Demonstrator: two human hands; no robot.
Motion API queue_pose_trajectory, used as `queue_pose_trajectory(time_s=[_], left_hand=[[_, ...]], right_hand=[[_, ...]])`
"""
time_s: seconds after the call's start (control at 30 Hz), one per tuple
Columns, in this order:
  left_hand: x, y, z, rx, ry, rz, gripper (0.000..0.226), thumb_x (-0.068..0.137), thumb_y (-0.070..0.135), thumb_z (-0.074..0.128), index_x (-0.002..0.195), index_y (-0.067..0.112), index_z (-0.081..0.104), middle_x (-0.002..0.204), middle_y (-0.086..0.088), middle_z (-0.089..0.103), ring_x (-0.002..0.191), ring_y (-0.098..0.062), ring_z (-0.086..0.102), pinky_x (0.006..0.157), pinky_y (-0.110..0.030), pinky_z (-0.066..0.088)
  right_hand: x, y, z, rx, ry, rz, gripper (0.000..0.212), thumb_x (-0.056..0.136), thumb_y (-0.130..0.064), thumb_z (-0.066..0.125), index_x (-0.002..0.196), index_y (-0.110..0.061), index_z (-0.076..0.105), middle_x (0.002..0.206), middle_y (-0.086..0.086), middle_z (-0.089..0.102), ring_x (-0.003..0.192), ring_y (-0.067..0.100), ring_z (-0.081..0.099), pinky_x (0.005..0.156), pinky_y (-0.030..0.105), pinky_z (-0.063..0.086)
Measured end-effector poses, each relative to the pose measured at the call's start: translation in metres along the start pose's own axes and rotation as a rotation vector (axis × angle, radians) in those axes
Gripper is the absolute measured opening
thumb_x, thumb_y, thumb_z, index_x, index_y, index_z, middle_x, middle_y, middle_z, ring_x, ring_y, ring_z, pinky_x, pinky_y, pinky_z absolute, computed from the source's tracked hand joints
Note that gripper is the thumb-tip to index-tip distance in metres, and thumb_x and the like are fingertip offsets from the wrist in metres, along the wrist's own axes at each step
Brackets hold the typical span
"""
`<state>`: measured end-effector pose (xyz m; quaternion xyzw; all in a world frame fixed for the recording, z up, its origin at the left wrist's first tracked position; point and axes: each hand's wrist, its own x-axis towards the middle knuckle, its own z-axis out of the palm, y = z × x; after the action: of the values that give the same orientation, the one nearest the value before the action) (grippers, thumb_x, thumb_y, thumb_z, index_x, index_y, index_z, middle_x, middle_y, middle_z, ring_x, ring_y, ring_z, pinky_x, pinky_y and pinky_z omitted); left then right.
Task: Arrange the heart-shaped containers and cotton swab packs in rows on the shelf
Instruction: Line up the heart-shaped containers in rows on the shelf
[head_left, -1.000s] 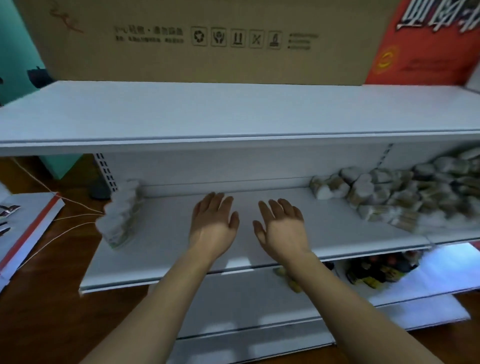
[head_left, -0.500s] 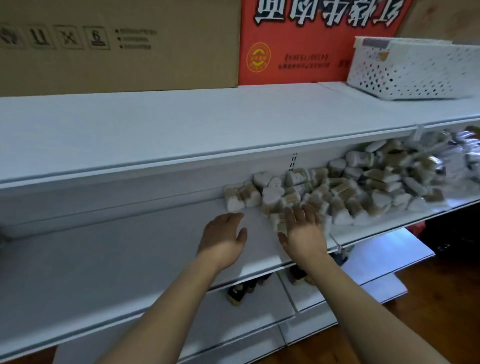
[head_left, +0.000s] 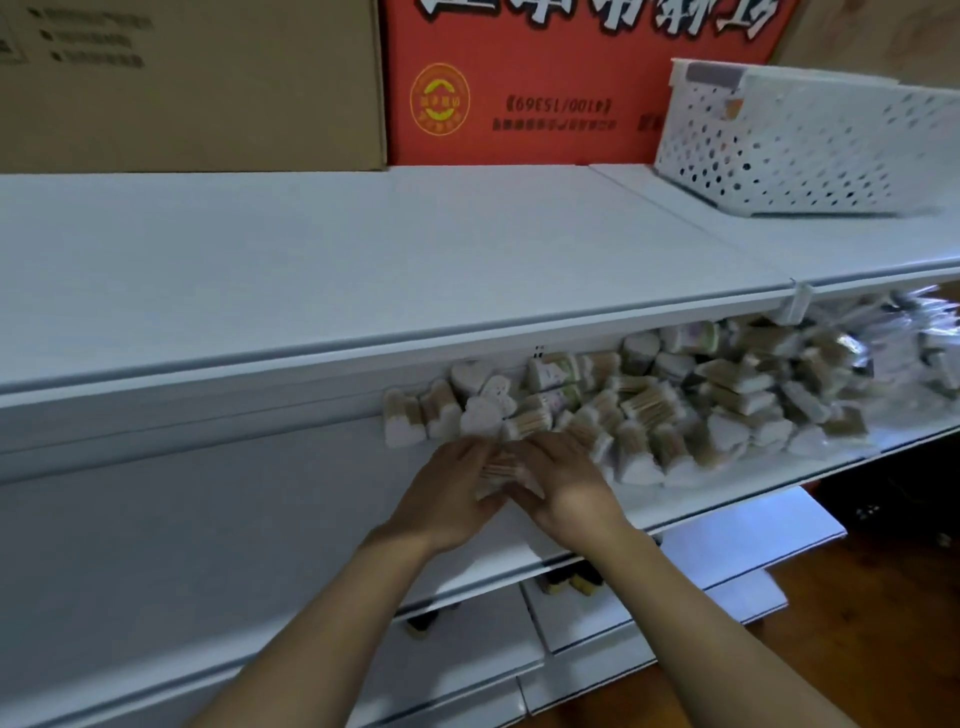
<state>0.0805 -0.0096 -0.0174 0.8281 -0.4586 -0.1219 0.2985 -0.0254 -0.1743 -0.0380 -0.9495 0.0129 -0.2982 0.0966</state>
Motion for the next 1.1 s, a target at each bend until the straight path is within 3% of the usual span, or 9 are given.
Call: queue_pose_trajectory(time_s=[0.13,0.23,0.33,0.43,0.6,0.7,0.83,0.97,1.1], left_hand=[[-0.001,0.016,0.004,-0.042,-0.003,-0.140,0.047,0.093,0.052,0.060,0.131,0.026,0.052,0.117,0.014,0.052,0.108,-0.010,0.051,0.079,-0.024,0.038],[-0.008,0.025,0.011,-0.100,0.068,-0.272,0.033,0.094,0.048,0.061,0.112,0.024,0.050,0.101,0.010,0.053,0.088,-0.011,0.052,0.064,-0.020,0.034],[-0.019,0.031,0.018,-0.209,0.252,-0.449,0.029,0.094,0.043,0.064,0.101,0.020,0.047,0.086,0.004,0.056,0.070,-0.007,0.050,0.055,-0.020,0.033],[-0.030,0.034,0.026,-0.258,0.356,-0.507,0.027,0.094,0.038,0.066,0.105,0.020,0.049,0.091,0.001,0.061,0.074,-0.011,0.054,0.055,-0.015,0.037],[-0.039,0.037,0.031,-0.385,0.421,-0.484,0.031,0.091,0.038,0.069,0.115,0.023,0.056,0.102,0.001,0.068,0.093,-0.021,0.064,0.079,-0.028,0.049],[-0.043,0.038,0.030,-0.503,0.459,-0.496,0.031,0.085,0.040,0.072,0.110,0.028,0.057,0.100,0.007,0.069,0.095,-0.021,0.066,0.085,-0.036,0.054],[-0.050,0.038,0.023,-0.695,0.575,-0.514,0.028,0.093,0.018,0.070,0.116,0.014,0.055,0.106,-0.006,0.066,0.092,-0.023,0.067,0.079,-0.041,0.059],[-0.072,0.034,0.001,-0.793,0.645,-0.488,0.027,0.094,0.016,0.067,0.117,0.015,0.053,0.111,-0.002,0.064,0.093,-0.017,0.067,0.071,-0.029,0.058],[-0.106,0.016,-0.025,-0.836,0.659,-0.474,0.024,0.094,0.013,0.066,0.116,0.015,0.056,0.114,-0.005,0.067,0.098,-0.021,0.067,0.074,-0.030,0.058]], right_hand=[[-0.001,0.016,-0.024,0.128,0.030,0.020,0.042,0.092,-0.036,0.062,0.122,-0.007,0.067,0.116,0.012,0.069,0.106,0.025,0.061,0.086,0.033,0.053],[-0.003,0.044,-0.045,0.078,0.014,0.135,0.038,0.093,-0.027,0.054,0.121,-0.006,0.068,0.115,0.016,0.069,0.102,0.034,0.065,0.080,0.038,0.057],[-0.010,0.068,-0.053,-0.096,-0.276,0.219,0.039,0.081,-0.020,0.068,0.118,-0.010,0.068,0.108,0.015,0.068,0.100,0.038,0.062,0.075,0.038,0.055],[-0.022,0.068,-0.043,-0.255,-0.498,0.146,0.061,0.070,-0.046,0.074,0.119,-0.010,0.067,0.107,0.015,0.068,0.095,0.036,0.064,0.074,0.039,0.056],[-0.022,0.054,-0.036,-0.311,-0.444,0.085,0.063,0.053,-0.041,0.084,0.104,-0.007,0.069,0.098,0.015,0.068,0.090,0.036,0.061,0.068,0.038,0.054],[-0.019,0.048,-0.045,-0.077,-0.415,0.115,0.061,0.067,-0.044,0.065,0.118,-0.011,0.063,0.114,0.015,0.061,0.095,0.035,0.061,0.074,0.035,0.052],[0.006,0.019,-0.063,0.188,-0.372,0.217,0.064,0.081,-0.042,0.068,0.139,-0.020,0.052,0.141,0.006,0.045,0.120,0.026,0.053,0.093,0.029,0.046],[0.027,-0.018,-0.066,0.321,-0.412,0.277,0.038,0.086,-0.051,0.065,0.114,-0.030,0.051,0.096,-0.006,0.059,0.089,0.022,0.058,0.074,0.030,0.045],[0.039,-0.069,-0.051,0.693,-0.392,0.430,0.031,0.083,-0.047,0.075,0.102,-0.027,0.060,0.103,-0.001,0.062,0.078,0.016,0.055,0.069,0.025,0.042]])
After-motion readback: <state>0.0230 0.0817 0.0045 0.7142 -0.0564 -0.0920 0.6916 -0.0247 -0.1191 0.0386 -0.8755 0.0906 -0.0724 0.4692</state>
